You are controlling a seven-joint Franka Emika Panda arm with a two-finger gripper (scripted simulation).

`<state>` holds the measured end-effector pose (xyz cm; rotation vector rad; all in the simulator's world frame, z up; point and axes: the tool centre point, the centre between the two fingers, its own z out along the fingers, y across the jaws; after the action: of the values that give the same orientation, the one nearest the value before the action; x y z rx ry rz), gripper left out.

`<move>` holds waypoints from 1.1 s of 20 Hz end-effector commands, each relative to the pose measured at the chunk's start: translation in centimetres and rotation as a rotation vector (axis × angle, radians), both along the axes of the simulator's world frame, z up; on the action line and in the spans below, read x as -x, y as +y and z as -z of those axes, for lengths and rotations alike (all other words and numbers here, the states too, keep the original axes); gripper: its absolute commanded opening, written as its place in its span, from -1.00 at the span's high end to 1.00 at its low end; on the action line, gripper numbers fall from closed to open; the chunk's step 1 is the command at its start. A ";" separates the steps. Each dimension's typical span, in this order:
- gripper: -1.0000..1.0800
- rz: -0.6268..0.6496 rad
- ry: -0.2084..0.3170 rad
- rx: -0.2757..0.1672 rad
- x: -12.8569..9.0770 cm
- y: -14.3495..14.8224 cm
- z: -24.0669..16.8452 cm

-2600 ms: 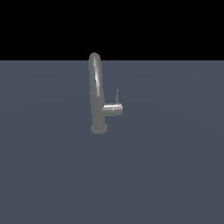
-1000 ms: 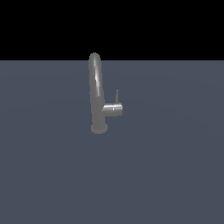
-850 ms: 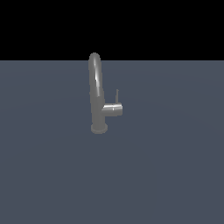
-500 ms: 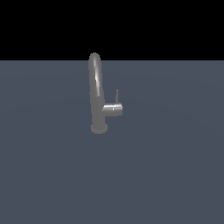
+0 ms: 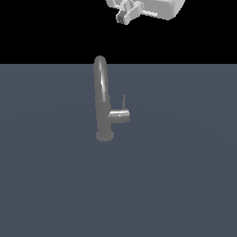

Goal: Turn on the faucet by rotating a designated handle.

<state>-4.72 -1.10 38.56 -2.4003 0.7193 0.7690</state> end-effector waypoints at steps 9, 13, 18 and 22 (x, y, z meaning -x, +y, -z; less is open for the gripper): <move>1.00 0.156 0.186 -0.170 -4.7 -0.9 5.5; 1.00 0.221 0.263 -0.241 -6.3 -1.2 8.0; 1.00 0.310 0.369 -0.337 -8.0 -1.4 11.7; 1.00 0.385 0.457 -0.416 -9.2 -1.4 14.8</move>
<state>4.06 -2.53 24.91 -1.7190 1.0225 1.1520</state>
